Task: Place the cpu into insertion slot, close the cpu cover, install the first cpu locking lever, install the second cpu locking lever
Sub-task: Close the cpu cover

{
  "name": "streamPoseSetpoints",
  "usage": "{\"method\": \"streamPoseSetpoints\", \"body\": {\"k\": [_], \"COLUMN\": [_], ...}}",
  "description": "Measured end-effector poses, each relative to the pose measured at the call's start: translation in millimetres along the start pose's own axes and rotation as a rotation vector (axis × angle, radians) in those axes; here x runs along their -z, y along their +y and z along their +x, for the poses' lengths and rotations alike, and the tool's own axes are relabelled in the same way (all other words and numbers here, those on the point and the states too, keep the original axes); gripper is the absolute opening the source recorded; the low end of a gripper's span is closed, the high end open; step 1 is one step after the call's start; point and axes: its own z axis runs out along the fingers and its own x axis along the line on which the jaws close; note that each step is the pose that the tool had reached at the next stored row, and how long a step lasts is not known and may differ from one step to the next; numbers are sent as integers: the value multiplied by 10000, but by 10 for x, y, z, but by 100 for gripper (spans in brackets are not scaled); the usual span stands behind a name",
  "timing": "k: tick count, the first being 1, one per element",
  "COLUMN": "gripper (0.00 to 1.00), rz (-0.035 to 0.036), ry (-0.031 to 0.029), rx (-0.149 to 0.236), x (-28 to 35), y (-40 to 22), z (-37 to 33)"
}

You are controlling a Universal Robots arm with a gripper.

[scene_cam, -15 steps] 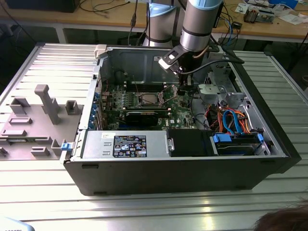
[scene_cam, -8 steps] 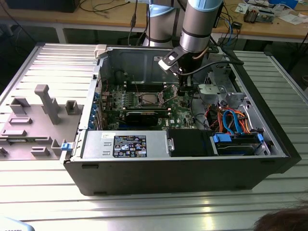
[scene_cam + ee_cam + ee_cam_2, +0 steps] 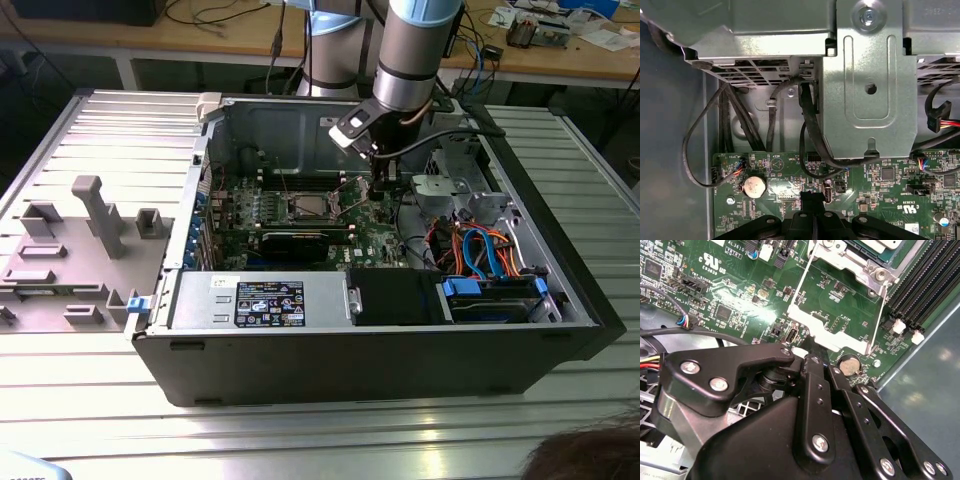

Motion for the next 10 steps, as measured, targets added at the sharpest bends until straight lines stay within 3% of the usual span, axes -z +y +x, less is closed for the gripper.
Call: {"method": "streamPoseSetpoints", "body": {"k": [10], "gripper": [11], "rz": [0], "ry": [0], "rx": [0], "x": [-30], "y": [0], "z": [0]}}
